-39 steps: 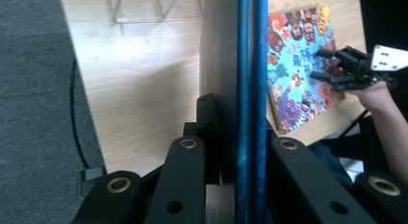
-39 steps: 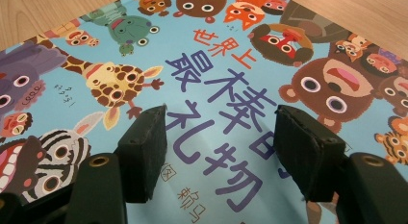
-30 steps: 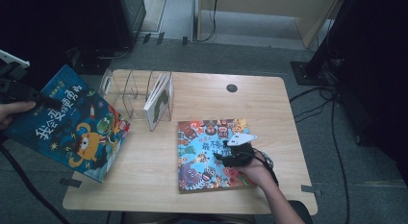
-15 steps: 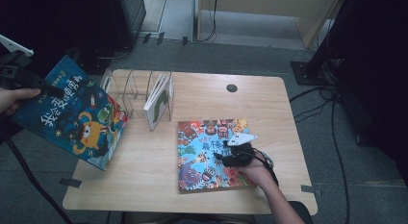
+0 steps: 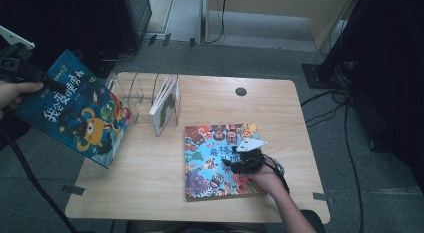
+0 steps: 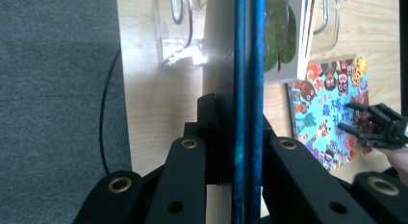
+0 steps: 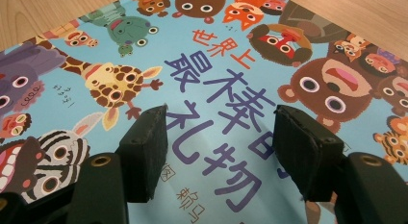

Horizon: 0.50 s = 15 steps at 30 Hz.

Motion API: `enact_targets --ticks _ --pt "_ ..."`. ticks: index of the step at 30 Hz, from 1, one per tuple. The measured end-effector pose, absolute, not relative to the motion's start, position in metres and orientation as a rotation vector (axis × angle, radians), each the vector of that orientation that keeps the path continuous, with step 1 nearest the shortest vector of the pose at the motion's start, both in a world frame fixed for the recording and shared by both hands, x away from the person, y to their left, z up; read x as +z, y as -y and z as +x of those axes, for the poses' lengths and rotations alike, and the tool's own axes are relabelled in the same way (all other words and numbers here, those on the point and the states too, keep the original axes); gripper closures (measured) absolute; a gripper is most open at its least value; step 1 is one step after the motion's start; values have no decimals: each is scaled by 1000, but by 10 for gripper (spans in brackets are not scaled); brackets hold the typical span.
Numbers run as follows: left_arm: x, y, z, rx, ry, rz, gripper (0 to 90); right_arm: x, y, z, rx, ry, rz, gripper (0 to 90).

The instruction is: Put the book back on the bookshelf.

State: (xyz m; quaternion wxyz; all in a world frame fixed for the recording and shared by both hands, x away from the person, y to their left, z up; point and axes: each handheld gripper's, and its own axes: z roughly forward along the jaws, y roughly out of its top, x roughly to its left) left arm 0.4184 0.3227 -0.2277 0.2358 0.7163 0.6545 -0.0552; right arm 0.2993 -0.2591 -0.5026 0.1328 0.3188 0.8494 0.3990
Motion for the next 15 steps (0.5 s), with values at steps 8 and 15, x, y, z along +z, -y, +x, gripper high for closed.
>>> enact_targets --ticks 8,15 --pt "-232 -322 434 -147 -1814 1933 833 -503 259 299 1158 -2463 927 374" --pt "-237 -319 450 -126 -1832 1925 832 -503 259 299 1156 -2462 925 375"
